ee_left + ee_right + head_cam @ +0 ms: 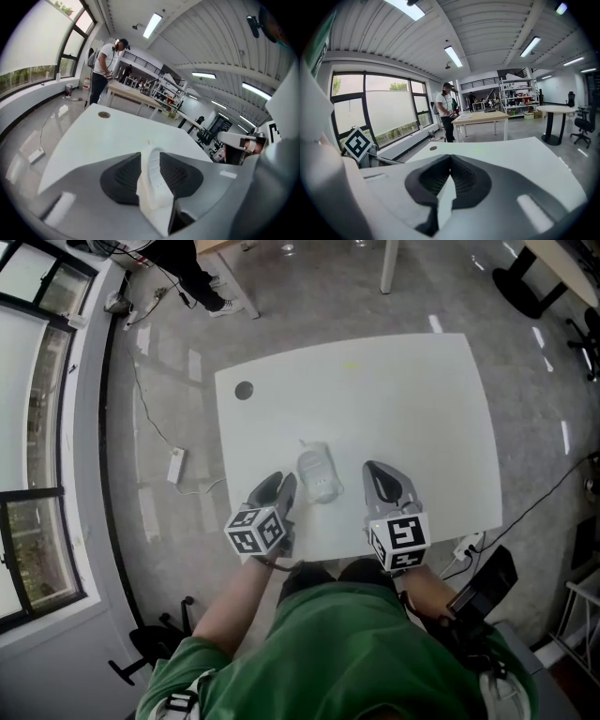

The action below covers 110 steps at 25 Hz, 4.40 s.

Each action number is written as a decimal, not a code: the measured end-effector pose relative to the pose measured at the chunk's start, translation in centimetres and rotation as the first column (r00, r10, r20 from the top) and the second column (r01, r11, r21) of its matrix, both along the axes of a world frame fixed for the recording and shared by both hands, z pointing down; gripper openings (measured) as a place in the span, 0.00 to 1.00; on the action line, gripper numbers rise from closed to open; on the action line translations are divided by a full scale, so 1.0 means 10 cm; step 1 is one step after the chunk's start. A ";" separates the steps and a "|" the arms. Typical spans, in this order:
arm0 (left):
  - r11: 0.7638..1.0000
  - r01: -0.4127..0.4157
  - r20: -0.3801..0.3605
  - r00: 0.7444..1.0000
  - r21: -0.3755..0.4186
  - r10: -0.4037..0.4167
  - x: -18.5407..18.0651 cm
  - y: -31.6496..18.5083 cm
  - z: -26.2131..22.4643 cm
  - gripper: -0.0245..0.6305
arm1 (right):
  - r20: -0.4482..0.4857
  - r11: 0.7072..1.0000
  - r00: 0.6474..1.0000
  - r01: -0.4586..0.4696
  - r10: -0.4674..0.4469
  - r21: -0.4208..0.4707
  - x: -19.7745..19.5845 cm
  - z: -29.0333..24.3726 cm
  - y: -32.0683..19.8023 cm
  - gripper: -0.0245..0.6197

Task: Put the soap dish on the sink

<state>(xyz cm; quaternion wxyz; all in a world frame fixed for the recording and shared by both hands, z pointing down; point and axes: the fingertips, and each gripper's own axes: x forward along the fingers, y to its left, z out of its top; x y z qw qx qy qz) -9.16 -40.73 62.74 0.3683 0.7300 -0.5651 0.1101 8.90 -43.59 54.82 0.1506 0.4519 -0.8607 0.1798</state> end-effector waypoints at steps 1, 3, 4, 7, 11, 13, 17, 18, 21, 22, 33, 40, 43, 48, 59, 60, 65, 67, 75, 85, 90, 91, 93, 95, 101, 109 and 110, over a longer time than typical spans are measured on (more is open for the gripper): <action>0.999 0.019 -0.003 1.000 0.035 -0.019 -0.05 0.02 -0.10 0.21 | 0.000 1.000 1.000 0.007 -0.007 0.009 -0.04 -0.03 0.01 0.04; 0.994 0.047 -0.016 0.999 0.102 -0.046 -0.11 0.06 -0.30 0.11 | 0.002 0.999 1.000 0.020 -0.020 0.028 -0.10 -0.10 0.02 0.04; 0.990 0.055 -0.021 0.998 0.132 -0.052 -0.11 0.07 -0.40 0.08 | 0.002 0.999 1.000 0.026 -0.026 0.035 -0.12 -0.13 0.02 0.04; 0.973 0.055 -0.027 0.998 0.222 -0.050 -0.09 0.12 -0.63 0.05 | -0.007 0.998 0.999 0.040 -0.040 0.056 -0.17 -0.19 0.08 0.04; 0.951 0.054 -0.046 0.998 0.306 -0.042 -0.12 0.35 -0.88 0.05 | -0.026 0.995 0.998 0.056 -0.054 0.081 -0.30 -0.26 0.35 0.04; 0.942 0.054 -0.052 0.998 0.332 -0.039 -0.16 0.49 -0.97 0.05 | -0.033 0.993 0.998 0.063 -0.060 0.096 -0.37 -0.32 0.50 0.04; 0.924 0.046 -0.050 0.998 0.380 -0.029 -0.24 0.78 -1.18 0.05 | -0.037 0.988 0.998 0.064 -0.060 0.140 -0.49 -0.50 0.80 0.04; 0.919 0.041 -0.047 0.999 0.392 -0.024 -0.26 0.86 -1.23 0.05 | -0.037 0.986 0.998 0.064 -0.059 0.153 -0.52 -0.55 0.88 0.04; 0.906 0.027 -0.040 0.999 0.422 -0.011 -0.33 1.09 -1.38 0.05 | -0.035 0.981 0.998 0.062 -0.056 0.184 -0.62 -0.71 1.13 0.04; 0.903 0.024 -0.040 0.999 0.430 -0.007 -0.34 1.16 -1.41 0.05 | -0.033 0.979 0.998 0.060 -0.055 0.195 -0.64 -0.75 1.20 0.04; 0.856 -0.020 -0.052 0.997 0.517 0.055 -0.22 1.89 -1.82 0.05 | -0.032 0.952 0.999 0.019 -0.010 0.307 -0.58 -1.18 2.03 0.04; 0.840 -0.046 -0.057 0.994 0.541 0.092 -0.10 2.28 -1.98 0.05 | -0.035 0.944 0.999 -0.001 0.013 0.330 -0.52 -1.32 2.45 0.04; 0.832 -0.048 -0.057 0.994 0.553 0.096 -0.04 2.39 -2.06 0.05 | -0.036 0.940 0.999 0.007 0.005 0.342 -0.50 -1.38 2.56 0.04; 0.825 -0.042 -0.059 0.994 0.564 0.090 0.11 2.52 -2.13 0.05 | -0.041 0.935 0.999 0.018 -0.004 0.354 -0.40 -1.47 2.67 0.04; 0.806 0.003 -0.047 0.998 0.592 0.031 0.54 2.76 -2.32 0.05 | -0.021 0.913 0.999 0.045 -0.040 0.405 0.07 -1.65 2.90 0.04; 0.804 0.004 -0.045 0.999 0.595 0.029 0.57 2.78 -2.34 0.05 | -0.019 0.913 0.999 0.044 -0.040 0.406 0.11 -1.66 2.93 0.04; 0.792 0.009 -0.037 0.999 0.611 0.017 0.60 2.85 -2.34 0.05 | -0.006 0.909 0.999 0.044 -0.046 0.415 0.17 -1.66 2.99 0.04; 0.789 0.010 -0.032 0.999 0.615 0.012 0.67 2.90 -2.42 0.05 | -0.001 0.906 0.999 0.047 -0.051 0.420 0.25 -1.73 3.03 0.04; 0.785 0.006 -0.028 1.000 0.620 0.014 0.83 2.93 -2.50 0.05 | 0.018 0.912 0.999 0.032 -0.043 0.409 0.44 -1.74 3.06 0.04; 0.785 0.004 -0.020 1.000 0.620 0.012 1.01 2.90 -2.53 0.05 | 0.033 0.918 0.999 0.015 -0.031 0.396 0.66 -1.75 3.01 0.04; 0.784 0.000 -0.017 1.000 0.621 0.013 1.00 2.92 -2.52 0.05 | 0.030 0.917 0.999 0.020 -0.035 0.397 0.64 -1.74 3.01 0.04; 0.783 0.001 -0.018 1.000 0.622 0.014 1.00 2.91 -2.51 0.05 | 0.029 0.918 0.999 0.022 -0.036 0.397 0.63 -1.74 3.01 0.04; 0.784 0.003 -0.022 1.000 0.621 0.013 1.00 2.91 -2.50 0.05 | 0.027 0.918 0.999 0.025 -0.039 0.395 0.63 -1.73 3.00 0.04; 0.786 0.007 -0.026 1.000 0.618 0.011 1.00 2.90 -2.49 0.05 | 0.024 0.919 0.999 0.028 -0.041 0.394 0.63 -1.73 3.00 0.04; 0.792 0.012 -0.029 1.000 0.610 0.007 1.01 2.88 -2.48 0.05 | 0.020 0.920 0.999 0.034 -0.045 0.389 0.62 -1.72 2.97 0.04; 0.792 0.011 -0.029 1.000 0.611 0.009 0.99 2.85 -2.44 0.05 | 0.020 0.919 0.999 0.036 -0.047 0.392 0.60 -1.69 2.94 0.04; 0.791 0.010 -0.030 0.999 0.612 0.011 0.99 2.85 -2.43 0.05 | 0.019 0.919 0.999 0.036 -0.047 0.392 0.60 -1.69 2.93 0.04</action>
